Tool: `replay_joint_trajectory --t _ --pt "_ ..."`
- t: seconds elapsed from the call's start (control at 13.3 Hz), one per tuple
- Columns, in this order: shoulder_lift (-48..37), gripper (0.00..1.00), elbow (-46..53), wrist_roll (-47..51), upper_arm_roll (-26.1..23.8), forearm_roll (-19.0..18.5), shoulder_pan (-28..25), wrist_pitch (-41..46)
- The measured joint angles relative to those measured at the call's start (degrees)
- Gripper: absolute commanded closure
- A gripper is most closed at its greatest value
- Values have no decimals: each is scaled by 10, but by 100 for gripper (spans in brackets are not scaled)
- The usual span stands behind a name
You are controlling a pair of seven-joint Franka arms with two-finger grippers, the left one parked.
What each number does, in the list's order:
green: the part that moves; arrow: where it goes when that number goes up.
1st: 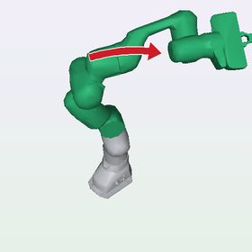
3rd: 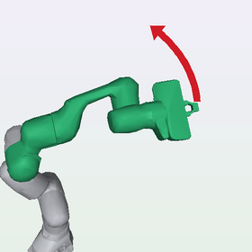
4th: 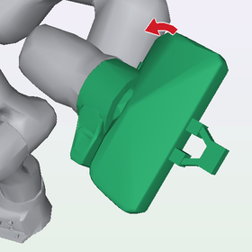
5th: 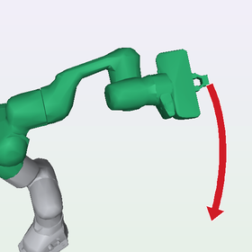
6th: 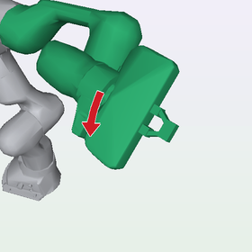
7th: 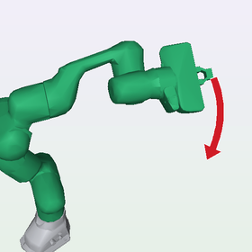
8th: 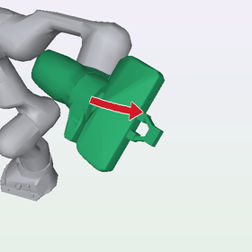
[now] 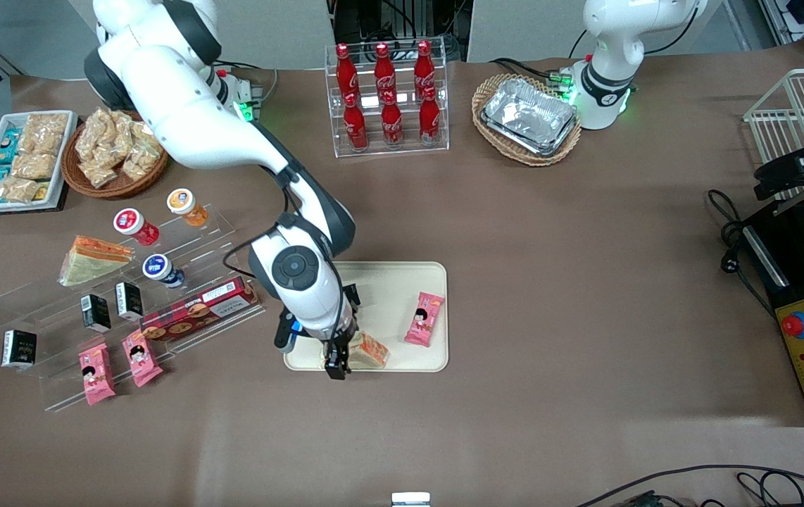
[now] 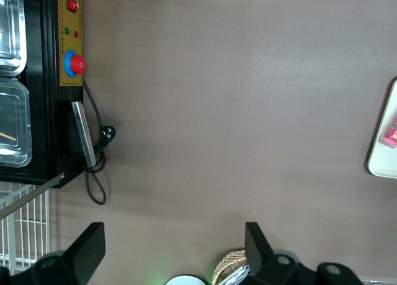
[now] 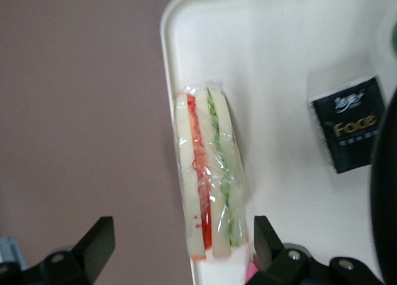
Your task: Place sandwich on tray
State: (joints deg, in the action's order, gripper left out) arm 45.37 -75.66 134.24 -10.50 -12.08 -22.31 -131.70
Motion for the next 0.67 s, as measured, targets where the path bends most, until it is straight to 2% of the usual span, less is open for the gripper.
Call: replay_joint_trajectory --t 0.22,0.3,0.45,0.67 --pt "-63 0 4 -115 0 6 9 93" --pt "-84 0 4 -174 1 28 22 128" --pt "-124 0 4 -330 2 70 60 202" --pt "-173 0 4 -571 5 74 113 327"
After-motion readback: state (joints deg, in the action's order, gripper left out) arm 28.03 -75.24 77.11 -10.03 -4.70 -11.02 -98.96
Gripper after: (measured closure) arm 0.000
